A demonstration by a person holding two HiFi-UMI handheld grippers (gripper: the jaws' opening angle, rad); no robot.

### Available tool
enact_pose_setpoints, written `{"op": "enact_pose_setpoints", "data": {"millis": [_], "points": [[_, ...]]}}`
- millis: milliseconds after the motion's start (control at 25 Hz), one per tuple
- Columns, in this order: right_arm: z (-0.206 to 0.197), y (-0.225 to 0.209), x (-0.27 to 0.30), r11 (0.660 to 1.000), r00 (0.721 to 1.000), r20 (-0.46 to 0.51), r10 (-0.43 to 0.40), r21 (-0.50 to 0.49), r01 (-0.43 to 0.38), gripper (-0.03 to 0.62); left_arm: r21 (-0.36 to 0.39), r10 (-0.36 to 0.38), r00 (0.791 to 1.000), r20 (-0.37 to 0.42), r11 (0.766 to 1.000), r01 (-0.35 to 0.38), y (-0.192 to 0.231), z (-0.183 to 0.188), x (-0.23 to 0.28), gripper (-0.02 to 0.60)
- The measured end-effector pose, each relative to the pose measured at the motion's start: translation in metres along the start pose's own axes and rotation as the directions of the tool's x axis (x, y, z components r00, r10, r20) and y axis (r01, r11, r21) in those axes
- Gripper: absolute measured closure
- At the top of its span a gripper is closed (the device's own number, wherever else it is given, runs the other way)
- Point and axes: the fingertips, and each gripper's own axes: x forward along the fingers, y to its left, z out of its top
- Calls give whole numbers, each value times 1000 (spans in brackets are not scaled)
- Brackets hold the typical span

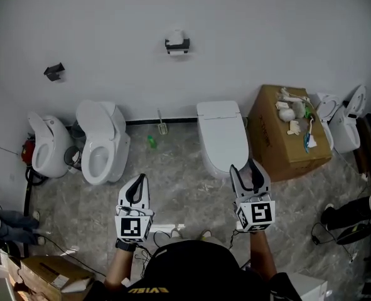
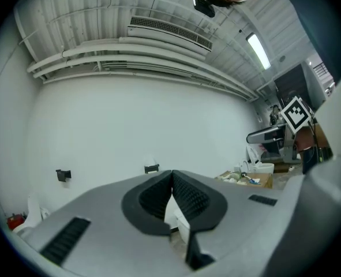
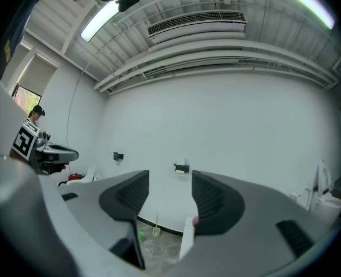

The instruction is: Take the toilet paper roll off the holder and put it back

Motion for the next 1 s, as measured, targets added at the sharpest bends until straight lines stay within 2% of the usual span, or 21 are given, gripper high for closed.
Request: {"op": "enact_pose_setpoints", "data": {"millis": [120,240,320,600,760,1000], "points": [[1,6,3,1000,1000,13,6,17,-6,303,0,-9,1000,5,1000,9,5,0,-3,571],[1,12,8,998,1000,17,10,56,-11,211,-57,-4,1000,-17,998,3,14,-4,-6,571],[2,14,11,998,1000,15,0,59,-1,177,-77,-2,1000,-29,997,0,21,-6,-7,571],[0,42,23,999,1000,-8,-2,34,2,146,-58,31,998,-54,998,-34,55,-21,-25,571],[9,45,30,999,999,0,-39,12,39,143,-66,43,997,-68,997,-48,76,-31,-30,571],[-3,65,36,999,998,-41,-45,9,45,143,-72,1,997,-80,997,-6,86,-49,-28,571]]}}
